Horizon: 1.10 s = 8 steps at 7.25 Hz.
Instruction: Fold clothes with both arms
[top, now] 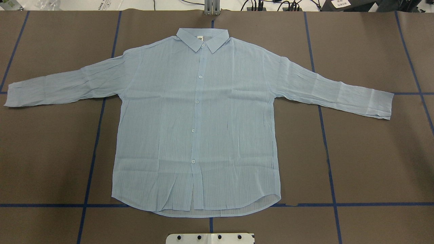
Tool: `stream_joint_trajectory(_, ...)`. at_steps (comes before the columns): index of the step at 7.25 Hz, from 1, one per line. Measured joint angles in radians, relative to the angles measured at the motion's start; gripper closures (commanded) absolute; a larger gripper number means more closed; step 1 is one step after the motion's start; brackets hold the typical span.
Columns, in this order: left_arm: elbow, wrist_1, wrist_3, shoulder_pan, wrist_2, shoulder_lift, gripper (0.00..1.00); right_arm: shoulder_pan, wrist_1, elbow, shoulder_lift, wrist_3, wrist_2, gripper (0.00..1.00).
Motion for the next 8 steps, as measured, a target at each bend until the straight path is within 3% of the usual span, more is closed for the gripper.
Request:
stream_joint_trajectory(4,0.001,-0.005,0.001,0.001,0.000,-0.017,0.00,-0.001,0.007,0.005,0.007,-0.001,0.004,0.00)
stream_joint_trajectory(6,-0.011,-0.009,0.004,0.000,-0.021,-0.037,0.00,-0.002,0.087,0.013,0.013,-0.002,0.002,0.00)
stream_joint_trajectory(8,-0.010,-0.028,0.002,0.005,-0.104,-0.056,0.00,-0.014,0.184,-0.011,0.023,0.010,-0.009,0.00)
